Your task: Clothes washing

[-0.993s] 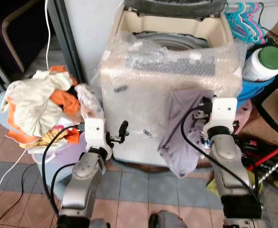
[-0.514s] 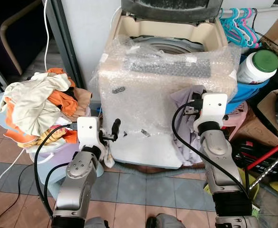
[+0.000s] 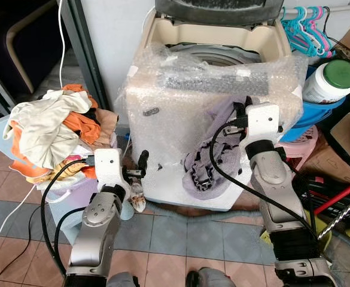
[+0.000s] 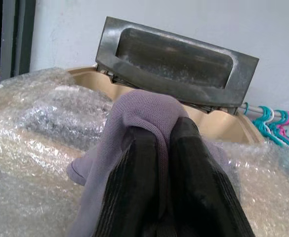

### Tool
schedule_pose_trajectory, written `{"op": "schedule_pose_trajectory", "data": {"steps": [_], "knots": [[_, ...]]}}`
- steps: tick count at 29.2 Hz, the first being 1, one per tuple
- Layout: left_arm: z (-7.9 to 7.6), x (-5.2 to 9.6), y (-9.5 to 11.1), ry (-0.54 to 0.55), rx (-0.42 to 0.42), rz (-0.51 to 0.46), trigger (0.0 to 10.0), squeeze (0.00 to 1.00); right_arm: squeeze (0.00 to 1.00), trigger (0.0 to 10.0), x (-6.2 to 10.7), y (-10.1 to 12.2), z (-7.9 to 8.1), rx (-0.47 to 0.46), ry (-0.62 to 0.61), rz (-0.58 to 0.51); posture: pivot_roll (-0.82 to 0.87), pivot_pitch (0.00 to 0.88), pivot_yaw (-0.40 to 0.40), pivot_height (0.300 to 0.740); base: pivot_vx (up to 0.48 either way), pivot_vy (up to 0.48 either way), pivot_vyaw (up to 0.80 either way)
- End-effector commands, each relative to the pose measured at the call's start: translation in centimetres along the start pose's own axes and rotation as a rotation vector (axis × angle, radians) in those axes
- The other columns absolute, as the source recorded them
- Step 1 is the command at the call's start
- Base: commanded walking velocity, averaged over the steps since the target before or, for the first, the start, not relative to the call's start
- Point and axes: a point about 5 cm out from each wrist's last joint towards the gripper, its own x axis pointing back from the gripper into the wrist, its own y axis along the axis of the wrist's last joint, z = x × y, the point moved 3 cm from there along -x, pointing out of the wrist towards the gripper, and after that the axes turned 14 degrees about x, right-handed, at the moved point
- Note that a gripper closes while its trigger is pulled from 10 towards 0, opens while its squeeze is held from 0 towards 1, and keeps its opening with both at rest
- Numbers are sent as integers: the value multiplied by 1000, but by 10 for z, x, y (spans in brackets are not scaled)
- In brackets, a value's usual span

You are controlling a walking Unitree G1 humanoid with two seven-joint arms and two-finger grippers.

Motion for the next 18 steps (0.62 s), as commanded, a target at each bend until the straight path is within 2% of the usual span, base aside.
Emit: {"op": "schedule_pose_trajectory", "data": {"steps": [1, 4, 5, 6, 11, 18], "knots": [[0, 2, 4, -8, -13, -19, 10000, 0, 0, 10000, -14, 27, -20, 2, -57, -105, -21, 60, -9, 740, 0, 0, 0], [7, 6, 5, 22, -16, -18, 10000, 0, 0, 10000, -29, 46, -33, 21, -58, -181, -16, 60, -4, 740, 249, 0, 0], [7, 6, 5, 22, -16, -18, 10000, 0, 0, 10000, -29, 46, -33, 21, -58, -181, -16, 60, -4, 740, 262, 0, 0], [10, 9, 3, 34, -12, -14, 10000, 0, 0, 10000, -38, 55, -39, 15, -60, -207, -16, 60, -4, 740, 281, 0, 0], [12, 10, 4, 46, -9, -14, 10000, 0, 0, 10000, -62, 77, -51, 39, -32, -293, -1, 54, -9, 740, 297, 0, 0], [11, 11, 4, 46, -7, -14, 10000, 0, 0, 10000, -80, 98, -50, 55, 40, -368, 5, 54, -15, 740, 317, 0, 0]]}}
